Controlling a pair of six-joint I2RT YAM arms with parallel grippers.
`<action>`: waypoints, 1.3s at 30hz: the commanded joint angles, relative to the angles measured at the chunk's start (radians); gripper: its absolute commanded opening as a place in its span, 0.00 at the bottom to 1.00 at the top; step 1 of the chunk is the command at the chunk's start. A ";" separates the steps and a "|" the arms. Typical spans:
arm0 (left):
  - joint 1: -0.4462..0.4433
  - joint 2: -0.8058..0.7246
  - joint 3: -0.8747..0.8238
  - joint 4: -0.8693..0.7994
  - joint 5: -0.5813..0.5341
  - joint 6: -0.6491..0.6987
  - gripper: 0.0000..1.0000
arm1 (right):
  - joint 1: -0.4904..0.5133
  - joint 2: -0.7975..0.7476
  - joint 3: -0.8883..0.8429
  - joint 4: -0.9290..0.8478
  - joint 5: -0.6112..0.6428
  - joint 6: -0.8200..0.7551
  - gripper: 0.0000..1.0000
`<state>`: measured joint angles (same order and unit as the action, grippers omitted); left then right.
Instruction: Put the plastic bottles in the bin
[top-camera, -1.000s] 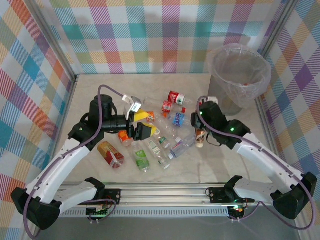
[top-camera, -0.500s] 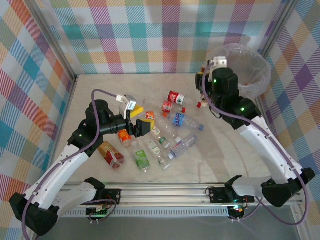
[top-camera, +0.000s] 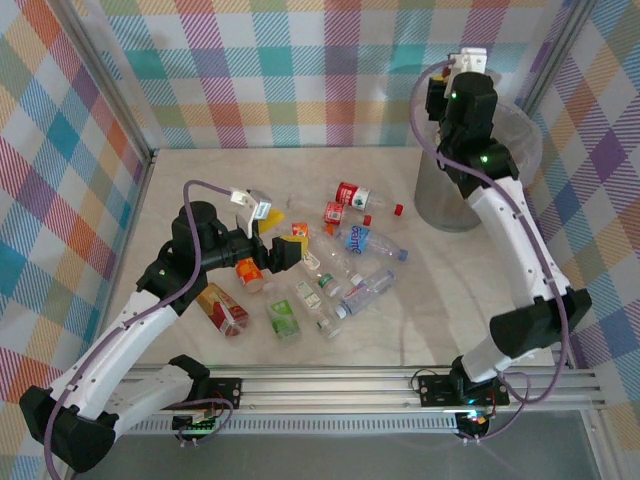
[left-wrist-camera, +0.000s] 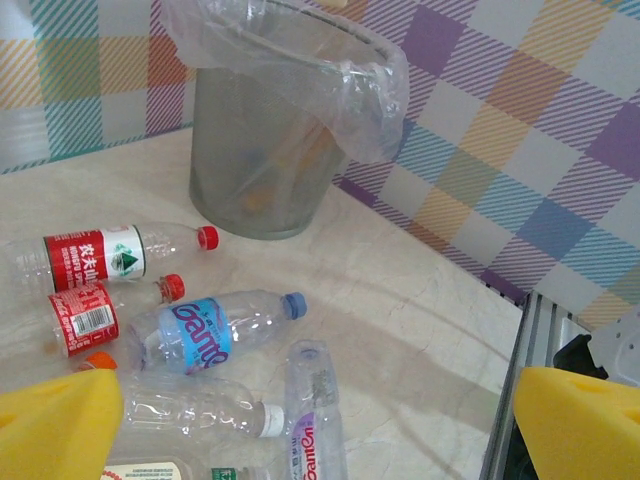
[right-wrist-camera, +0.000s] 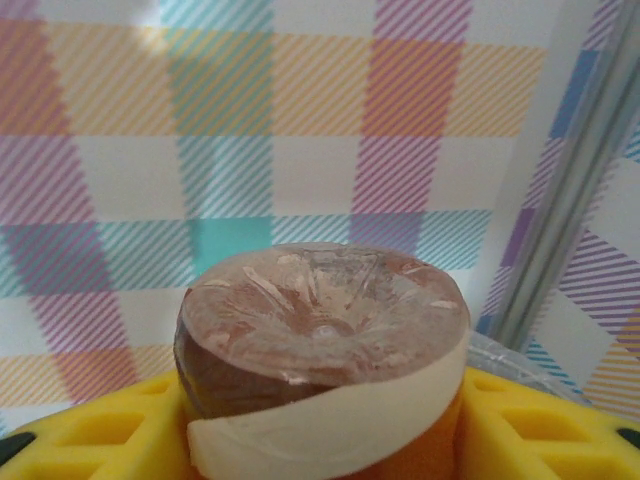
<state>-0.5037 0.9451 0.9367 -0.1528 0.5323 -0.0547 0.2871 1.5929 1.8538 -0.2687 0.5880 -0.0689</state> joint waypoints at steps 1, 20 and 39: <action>-0.013 0.008 0.004 -0.001 -0.006 0.027 1.00 | -0.063 0.068 0.095 -0.034 -0.053 -0.009 0.57; -0.013 0.031 0.038 -0.077 -0.015 0.061 1.00 | -0.261 0.327 0.212 -0.432 -0.490 0.126 0.55; -0.013 0.015 0.054 -0.097 -0.010 0.056 1.00 | -0.279 0.340 0.266 -0.533 -0.576 0.148 0.80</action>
<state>-0.5037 0.9768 0.9642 -0.2379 0.5213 -0.0090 0.0074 1.9526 2.0670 -0.7696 0.0448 0.0624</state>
